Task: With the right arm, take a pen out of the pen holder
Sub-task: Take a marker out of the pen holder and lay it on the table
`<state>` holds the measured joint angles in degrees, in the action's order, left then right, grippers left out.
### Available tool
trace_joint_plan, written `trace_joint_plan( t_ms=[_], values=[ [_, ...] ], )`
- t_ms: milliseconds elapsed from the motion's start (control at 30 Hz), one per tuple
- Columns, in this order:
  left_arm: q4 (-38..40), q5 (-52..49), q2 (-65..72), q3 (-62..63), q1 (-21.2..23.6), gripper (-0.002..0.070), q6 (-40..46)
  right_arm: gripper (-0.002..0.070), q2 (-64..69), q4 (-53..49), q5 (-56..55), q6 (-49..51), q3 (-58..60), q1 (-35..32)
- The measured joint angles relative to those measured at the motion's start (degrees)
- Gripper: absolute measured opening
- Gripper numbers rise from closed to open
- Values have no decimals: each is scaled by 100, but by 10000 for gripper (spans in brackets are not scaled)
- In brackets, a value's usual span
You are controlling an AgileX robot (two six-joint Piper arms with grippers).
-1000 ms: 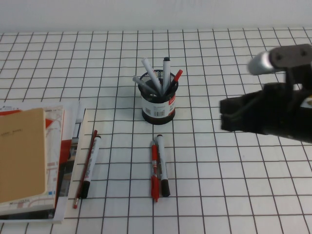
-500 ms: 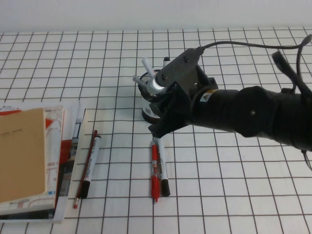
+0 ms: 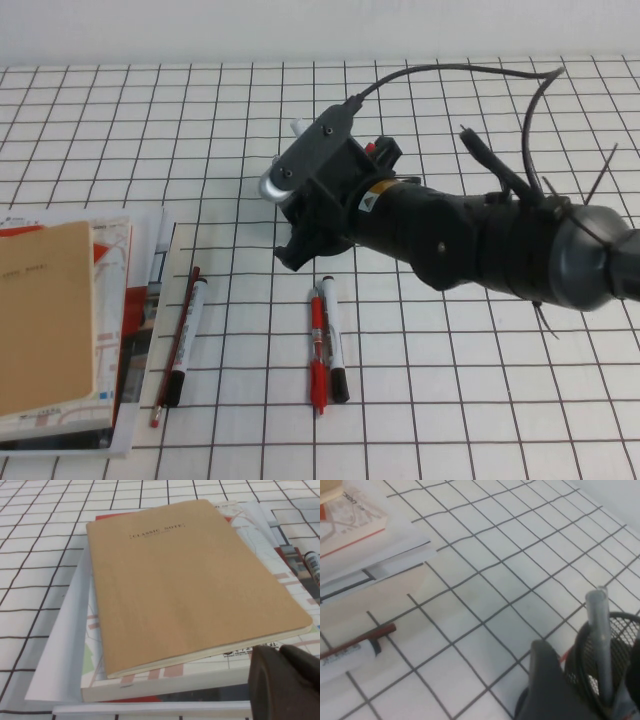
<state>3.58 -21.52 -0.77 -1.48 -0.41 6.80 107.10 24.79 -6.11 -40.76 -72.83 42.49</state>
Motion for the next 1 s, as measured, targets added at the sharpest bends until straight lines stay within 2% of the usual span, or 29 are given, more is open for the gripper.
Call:
trace_joint_plan(
  t_ms=[333,1000],
  values=[
    [0,0,0,0,0,-4,0,306,858,-286,-186,-93,-888,-19],
    [0,0,0,0,0,-4,0,306,1450,-250,-740,-282,-1315,-177]
  ],
)
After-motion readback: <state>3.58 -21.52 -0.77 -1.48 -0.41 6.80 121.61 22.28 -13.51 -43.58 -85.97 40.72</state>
